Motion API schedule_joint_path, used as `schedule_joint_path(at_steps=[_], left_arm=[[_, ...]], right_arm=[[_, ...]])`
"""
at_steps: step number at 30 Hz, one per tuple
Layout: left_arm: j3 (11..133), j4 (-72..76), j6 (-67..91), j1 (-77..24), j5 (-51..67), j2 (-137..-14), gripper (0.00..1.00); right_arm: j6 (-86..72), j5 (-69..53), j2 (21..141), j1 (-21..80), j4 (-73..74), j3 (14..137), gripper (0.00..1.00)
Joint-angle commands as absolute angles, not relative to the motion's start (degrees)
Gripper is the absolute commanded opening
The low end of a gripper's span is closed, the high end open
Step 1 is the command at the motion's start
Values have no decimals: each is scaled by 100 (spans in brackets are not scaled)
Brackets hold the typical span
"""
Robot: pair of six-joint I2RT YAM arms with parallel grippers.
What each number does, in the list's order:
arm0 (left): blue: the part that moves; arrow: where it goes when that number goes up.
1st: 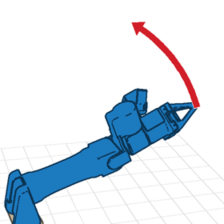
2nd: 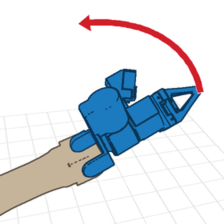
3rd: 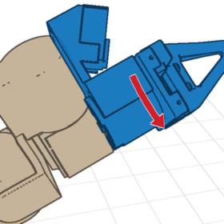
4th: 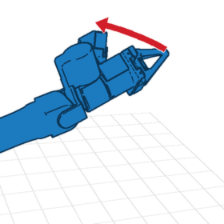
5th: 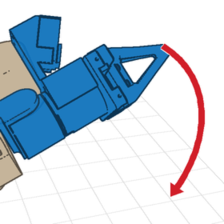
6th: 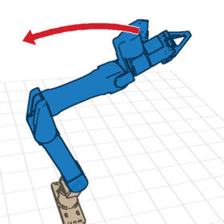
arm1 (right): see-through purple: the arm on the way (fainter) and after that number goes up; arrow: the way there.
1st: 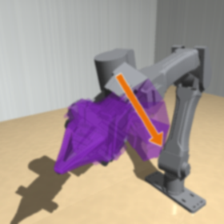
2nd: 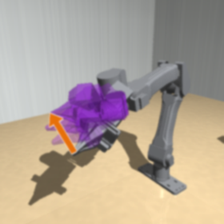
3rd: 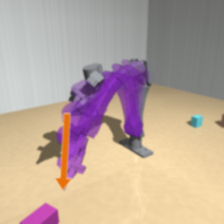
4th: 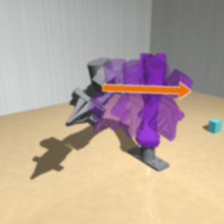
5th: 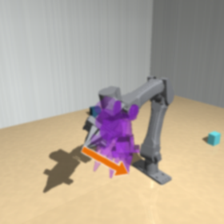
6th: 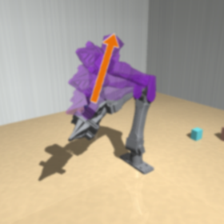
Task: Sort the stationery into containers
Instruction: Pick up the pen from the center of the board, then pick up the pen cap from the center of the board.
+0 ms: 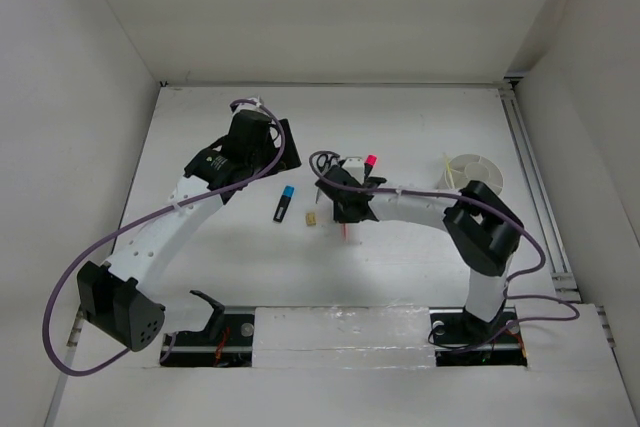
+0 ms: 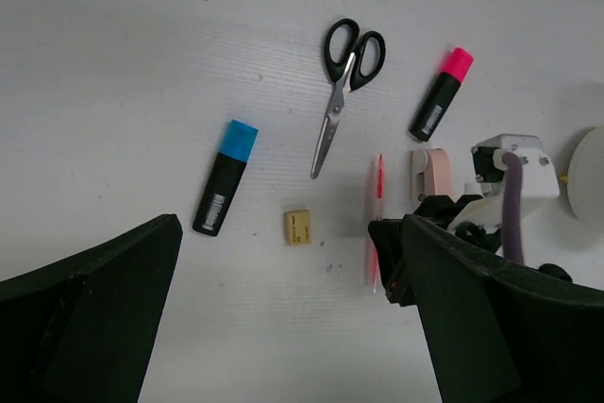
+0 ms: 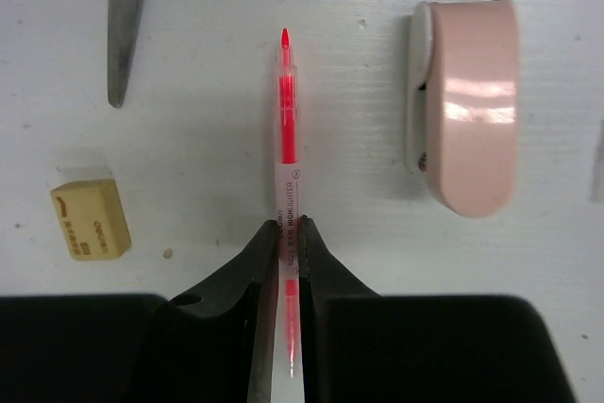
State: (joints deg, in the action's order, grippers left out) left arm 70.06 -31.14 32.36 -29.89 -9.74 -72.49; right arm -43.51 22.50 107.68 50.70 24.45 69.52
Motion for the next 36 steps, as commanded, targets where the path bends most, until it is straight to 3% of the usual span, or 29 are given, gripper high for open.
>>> schedule_joint_path(at_steps=[1,4,11,16,22,26,32,36], left_arm=[[7031,-2962,3155,-3006,-817,-7128,100],[7084,-2892,3278,-3006,-546,-7181,100],[7918,-3023,3893,-4086,-1080,-8032,100],[8995,-3084,4385,-5200,-1571,-9285,100],[10510,-3568,4772,-5835,-1687,-10932,100],[11222,-3797,5001,-5985,-1758,-11863,95],[11329,-3674,5273,-5985,-1757,-12357,80],[11636,-3735,5396,-5985,-1758,-12718,76]], right_arm=[[-4342,2539,9927,5185,2688,7074,0],[-4342,3022,9292,5186,3260,7198,0],[-4648,4059,7299,4597,4762,7040,0],[-4825,4623,6145,4132,5773,7101,0],[-4693,4693,5030,3894,5889,7023,0],[-4693,4746,4747,3789,6003,6970,0],[-4500,4685,4404,3841,5994,6970,0],[-4271,4518,4289,3902,5871,6917,0]])
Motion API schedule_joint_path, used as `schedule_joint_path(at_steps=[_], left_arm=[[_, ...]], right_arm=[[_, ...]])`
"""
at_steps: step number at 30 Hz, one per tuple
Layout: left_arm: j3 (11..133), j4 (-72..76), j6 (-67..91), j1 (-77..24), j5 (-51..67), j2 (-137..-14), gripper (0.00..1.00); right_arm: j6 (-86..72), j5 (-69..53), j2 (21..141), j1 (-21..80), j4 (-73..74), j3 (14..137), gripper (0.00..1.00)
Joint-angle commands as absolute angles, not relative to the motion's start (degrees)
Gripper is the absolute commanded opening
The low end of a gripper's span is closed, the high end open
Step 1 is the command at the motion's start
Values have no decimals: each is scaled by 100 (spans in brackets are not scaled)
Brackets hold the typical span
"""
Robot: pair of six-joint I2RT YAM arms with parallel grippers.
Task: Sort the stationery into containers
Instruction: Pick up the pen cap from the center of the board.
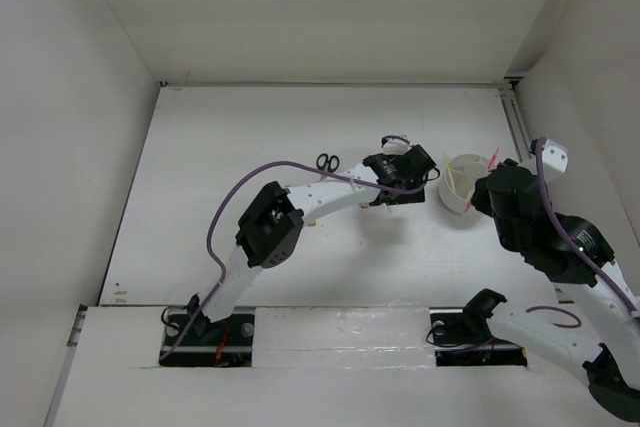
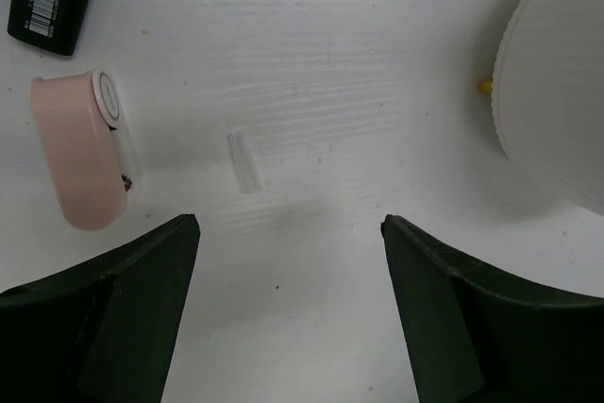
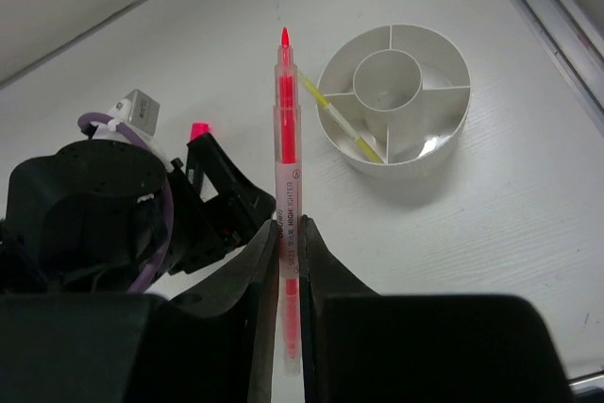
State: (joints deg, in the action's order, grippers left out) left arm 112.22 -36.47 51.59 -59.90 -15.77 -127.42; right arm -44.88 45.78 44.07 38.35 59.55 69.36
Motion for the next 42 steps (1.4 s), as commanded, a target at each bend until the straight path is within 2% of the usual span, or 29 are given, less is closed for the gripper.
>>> schedule_joint_path(at_steps=[1,7,22,25,31,38,42], left_arm=[[11637,-3735,5396,-5985,-1758,-12831,74],[12093,-3928,5467,-5985,-1890,-13227,58],[12085,-4307,5871,-5985,-2224,-13649,57],[12085,-4307,5871,-5933,-2224,-13719,51],[12146,-4429,5924,-5933,-2224,-13887,47],[12199,-4605,5985,-5933,-2224,-14001,31],[12146,-4658,5985,-5933,-2224,-14001,31]], right_arm=[[-4219,4518,4237,3902,5801,6865,0],[-4113,4289,4113,4008,5538,6593,0],[-3833,3929,3946,4008,5142,6258,0],[-3771,3876,3946,4008,5037,6205,0],[-3771,3771,3815,4008,4983,6091,0],[-3718,3709,3753,4008,4869,6038,0],[-3718,3656,3753,4008,4869,6038,0]])
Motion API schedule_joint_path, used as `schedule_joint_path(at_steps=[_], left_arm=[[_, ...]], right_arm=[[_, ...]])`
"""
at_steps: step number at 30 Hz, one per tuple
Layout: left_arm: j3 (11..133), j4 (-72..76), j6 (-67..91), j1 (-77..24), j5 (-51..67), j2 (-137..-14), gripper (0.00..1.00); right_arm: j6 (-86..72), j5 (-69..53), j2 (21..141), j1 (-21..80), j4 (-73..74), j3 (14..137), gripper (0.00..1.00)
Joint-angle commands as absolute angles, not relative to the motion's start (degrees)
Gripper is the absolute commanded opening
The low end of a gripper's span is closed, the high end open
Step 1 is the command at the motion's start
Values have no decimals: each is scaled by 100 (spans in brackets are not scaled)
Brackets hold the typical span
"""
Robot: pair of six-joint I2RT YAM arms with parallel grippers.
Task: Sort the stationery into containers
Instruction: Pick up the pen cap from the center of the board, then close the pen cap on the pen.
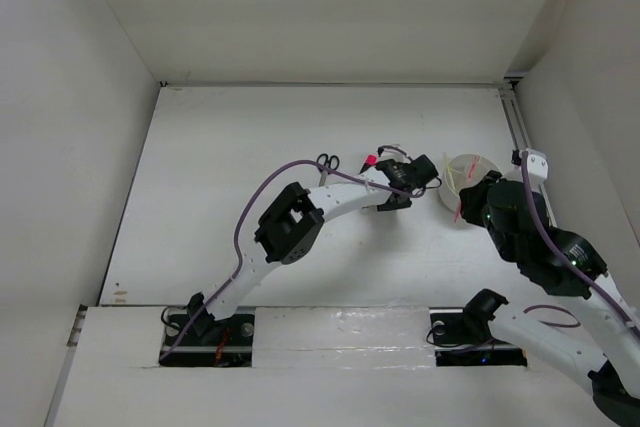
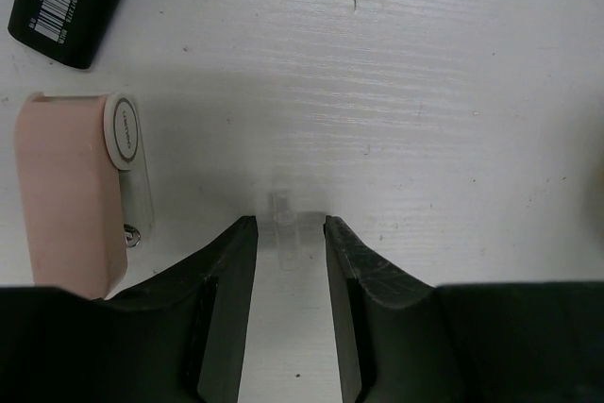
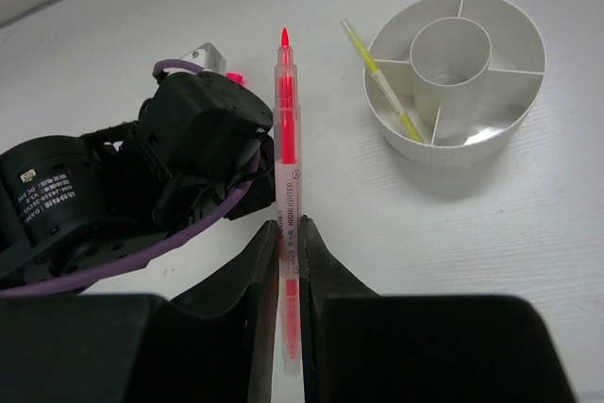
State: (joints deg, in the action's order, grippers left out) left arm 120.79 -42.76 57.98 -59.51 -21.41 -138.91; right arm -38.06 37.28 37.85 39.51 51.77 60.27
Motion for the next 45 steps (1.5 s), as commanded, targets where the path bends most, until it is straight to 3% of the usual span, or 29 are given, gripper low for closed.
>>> schedule_joint_path(at_steps=[1,5,14,21,29,34,45], left_arm=[[12146,-4658,5985,-5933,-2224,-14053,31],[12146,-4781,5985,-5933,-2171,-14106,28],[12199,-4983,5880,-5933,-2109,-14343,1],[11893,-4388,5338,-5933,-1785,-14099,0],[11409,-3314,4580,-5819,-1863,-12274,0],[10750,-2577,4105,-5468,-1670,-11041,0],[7499,8,3130,-4887,-45,-7631,0]], right_arm=[[-3718,3656,3701,4008,4869,6038,0],[-3718,3656,3647,4008,4816,6038,0],[-3718,3604,3543,4008,4816,6152,0],[-3665,3490,3595,4008,4755,6152,0],[-3612,3138,3542,4008,4570,6029,0],[-3226,1805,3191,4008,3641,5600,0],[-3155,-975,3593,4008,608,4131,0]])
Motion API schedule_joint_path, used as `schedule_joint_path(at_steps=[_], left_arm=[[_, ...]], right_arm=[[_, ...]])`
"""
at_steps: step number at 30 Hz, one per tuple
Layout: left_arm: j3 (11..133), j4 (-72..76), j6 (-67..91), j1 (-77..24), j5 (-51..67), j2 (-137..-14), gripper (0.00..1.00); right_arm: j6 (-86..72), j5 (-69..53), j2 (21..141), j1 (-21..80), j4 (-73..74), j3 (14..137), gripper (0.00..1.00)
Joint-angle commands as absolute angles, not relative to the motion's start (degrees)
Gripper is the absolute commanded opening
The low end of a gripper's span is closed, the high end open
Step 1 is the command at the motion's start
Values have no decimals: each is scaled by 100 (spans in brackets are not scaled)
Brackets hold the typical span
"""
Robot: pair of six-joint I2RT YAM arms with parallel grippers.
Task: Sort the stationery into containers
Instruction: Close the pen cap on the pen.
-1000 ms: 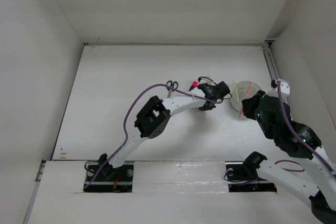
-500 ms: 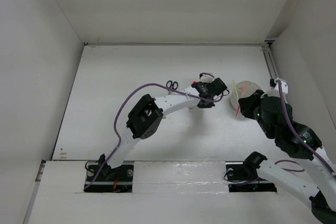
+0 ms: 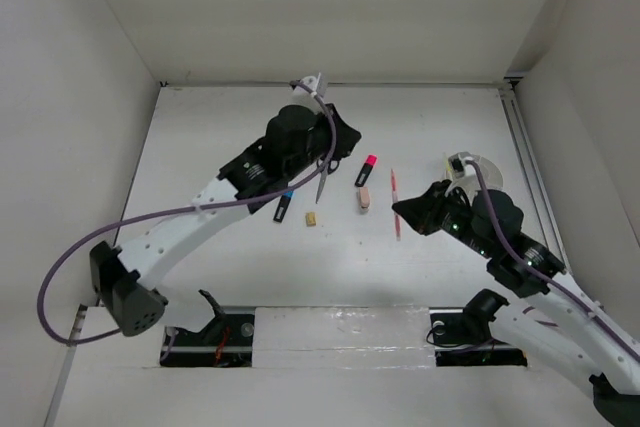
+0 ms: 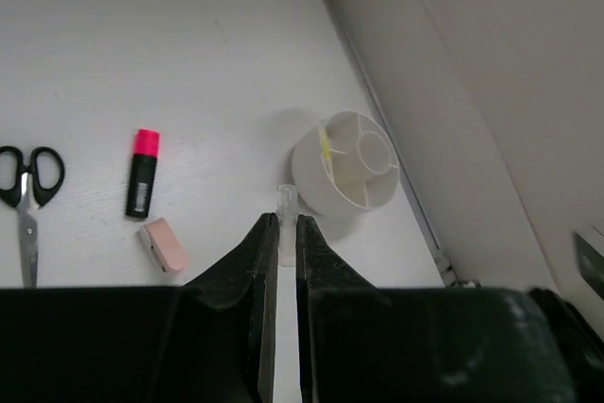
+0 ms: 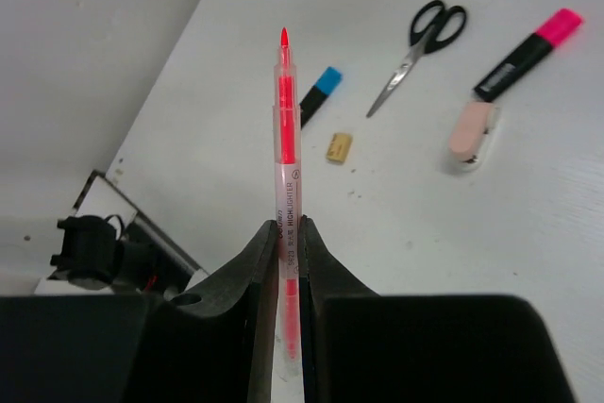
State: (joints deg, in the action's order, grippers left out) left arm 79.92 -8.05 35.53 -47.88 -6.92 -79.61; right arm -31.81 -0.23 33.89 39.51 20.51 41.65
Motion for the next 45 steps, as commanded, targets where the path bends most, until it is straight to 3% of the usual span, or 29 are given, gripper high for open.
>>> schedule_joint_path(at_steps=[1,11,28,45], left_arm=[[7210,96,3077,-4887,26,-7298,0],[6083,809,2997,-4887,158,-6074,0],[5792,1556,3050,-4887,-158,-5968,0],[5792,1556,3103,-4887,-264,-6073,0]], right_arm=[[-3207,-1036,3699,4008,398,4131,0],[-3585,-1292,4701,4438,-501,4192,0],[-3902,-519,4641,4834,-677,4140,0],[-3902,-571,4764,4834,-791,4254,0]])
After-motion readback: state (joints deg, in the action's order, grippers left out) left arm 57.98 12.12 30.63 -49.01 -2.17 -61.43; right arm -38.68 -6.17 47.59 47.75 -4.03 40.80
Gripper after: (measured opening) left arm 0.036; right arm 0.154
